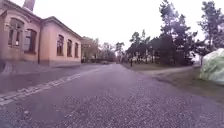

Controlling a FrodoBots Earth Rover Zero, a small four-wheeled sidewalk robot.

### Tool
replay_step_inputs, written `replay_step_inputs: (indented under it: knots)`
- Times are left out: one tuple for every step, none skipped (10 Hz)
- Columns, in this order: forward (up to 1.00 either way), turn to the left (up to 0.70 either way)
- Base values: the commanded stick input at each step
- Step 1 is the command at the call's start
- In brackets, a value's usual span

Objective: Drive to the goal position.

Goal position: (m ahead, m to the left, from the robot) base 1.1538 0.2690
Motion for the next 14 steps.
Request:
replay_step_inputs:
  knots:
    - [1.0,0.0]
    - [1.0,0.0]
    - [1.0,0.0]
    - [1.0,0.0]
    - [1.0,0.0]
    - [1.0,0.0]
    - [1.0,0.0]
    - [1.0,0.0]
    - [1.0,0.0]
    - [1.0,0.0]
    - [1.0,0.0]
    - [1.0,0.0]
    - [0.82,0.0]
    - [0.05,0.0]
